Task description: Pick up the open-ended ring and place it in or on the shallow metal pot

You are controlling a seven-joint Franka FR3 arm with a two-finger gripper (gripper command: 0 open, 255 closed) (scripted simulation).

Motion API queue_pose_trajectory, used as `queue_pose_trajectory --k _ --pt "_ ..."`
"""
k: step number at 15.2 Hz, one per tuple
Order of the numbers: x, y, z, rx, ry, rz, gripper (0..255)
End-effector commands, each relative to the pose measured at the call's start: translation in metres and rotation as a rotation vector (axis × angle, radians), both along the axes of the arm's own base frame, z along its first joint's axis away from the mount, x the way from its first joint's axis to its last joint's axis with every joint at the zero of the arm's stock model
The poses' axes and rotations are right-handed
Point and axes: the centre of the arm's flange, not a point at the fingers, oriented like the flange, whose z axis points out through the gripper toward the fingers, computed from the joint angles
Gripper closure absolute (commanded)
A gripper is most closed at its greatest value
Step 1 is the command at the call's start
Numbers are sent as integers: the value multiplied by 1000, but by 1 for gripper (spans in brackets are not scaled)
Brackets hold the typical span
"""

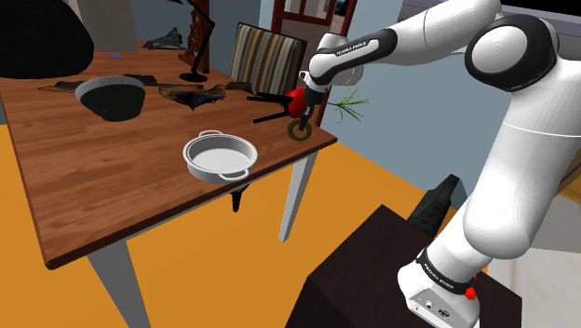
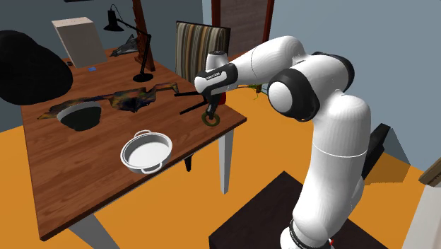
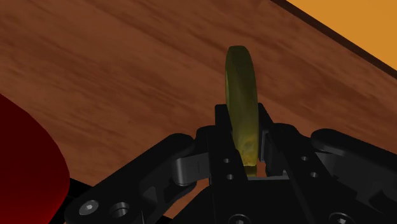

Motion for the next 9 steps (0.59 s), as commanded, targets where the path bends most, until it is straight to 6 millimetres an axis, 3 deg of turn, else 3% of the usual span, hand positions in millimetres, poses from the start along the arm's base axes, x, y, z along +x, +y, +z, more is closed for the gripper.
queue_pose_trajectory --k 1,9 --pt "0 0 5 0 0 0 255" --pt "0 0 47 0 0 0 255"
